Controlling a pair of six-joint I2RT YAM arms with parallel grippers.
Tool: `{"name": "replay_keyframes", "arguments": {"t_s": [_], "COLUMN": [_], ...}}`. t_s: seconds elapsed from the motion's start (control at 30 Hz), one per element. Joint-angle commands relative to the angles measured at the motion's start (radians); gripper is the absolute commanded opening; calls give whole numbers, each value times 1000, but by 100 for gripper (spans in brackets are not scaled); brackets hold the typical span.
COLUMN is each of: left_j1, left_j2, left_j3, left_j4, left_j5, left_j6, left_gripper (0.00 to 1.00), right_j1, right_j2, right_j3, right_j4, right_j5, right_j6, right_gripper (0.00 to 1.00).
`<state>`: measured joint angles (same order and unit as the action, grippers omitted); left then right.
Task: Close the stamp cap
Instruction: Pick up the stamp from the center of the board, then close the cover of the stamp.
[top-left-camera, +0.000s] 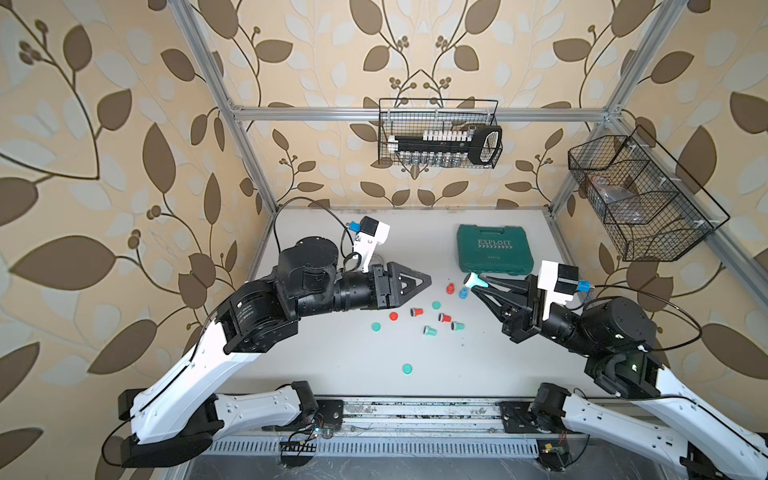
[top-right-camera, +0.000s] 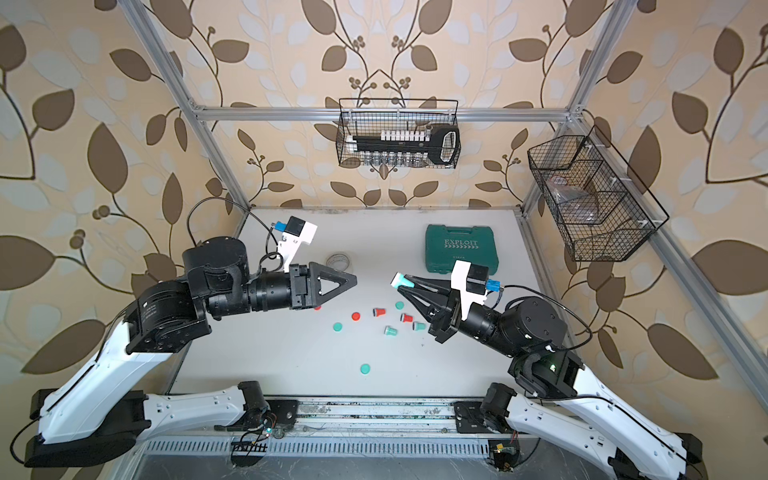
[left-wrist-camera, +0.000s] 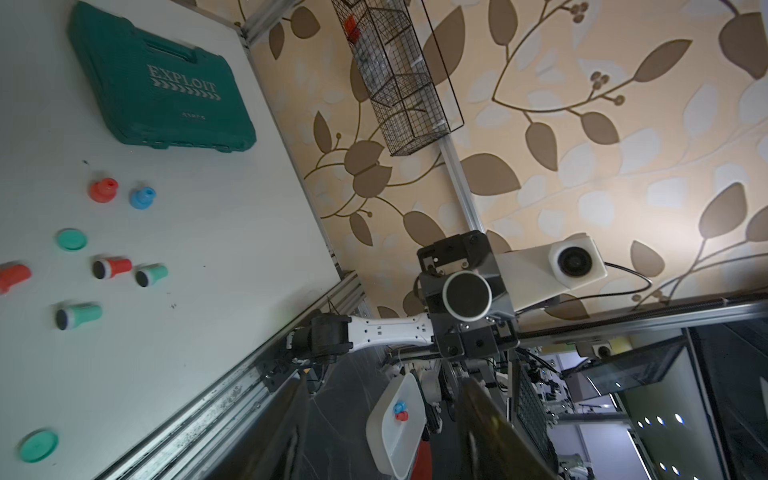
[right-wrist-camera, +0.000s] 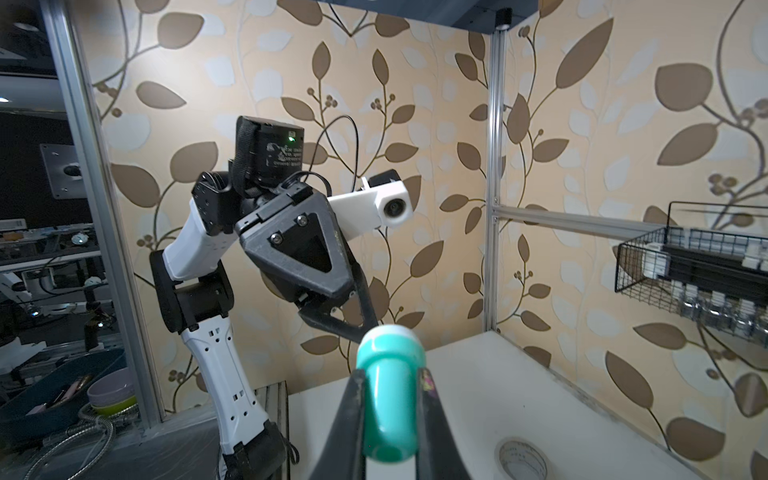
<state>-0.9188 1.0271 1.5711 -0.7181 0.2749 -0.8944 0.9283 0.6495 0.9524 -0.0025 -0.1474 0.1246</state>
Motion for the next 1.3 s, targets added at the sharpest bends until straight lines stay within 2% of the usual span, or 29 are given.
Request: {"name": "replay_keyframes", "arguments": {"t_s": [0.0,0.13,0.27,0.53,0.77,1.13,1.27], "left_j1": [73,211,296,473,609,646,655], "left_j2": [-12,-19,-12,2,48,108,134], "left_j3": [20,-41,-92,-311,-458,-555,-577], "left_j4": [-92,-108,-165,-153,-96,-25,-14], "left_j5": [-26,57,58,70,67,-115,-115], "left_j6": [77,104,170,289,395,562,559], "left_gripper": [60,60,61,60,59,62,62], "right_j1": [3,2,2,2,4,4,4], "right_j2": [24,71,132,268,317,446,485], "right_j3": [38,66,115,174,149,210,231], "right_j4": [-151,-245,-384,-618,-666,-801,-834], "right_j5": [55,114,205,222,199,176,174], "right_j6": [45,123,215,325,388,403,401], "right_gripper": [0,0,0,0,0,0,0]}}
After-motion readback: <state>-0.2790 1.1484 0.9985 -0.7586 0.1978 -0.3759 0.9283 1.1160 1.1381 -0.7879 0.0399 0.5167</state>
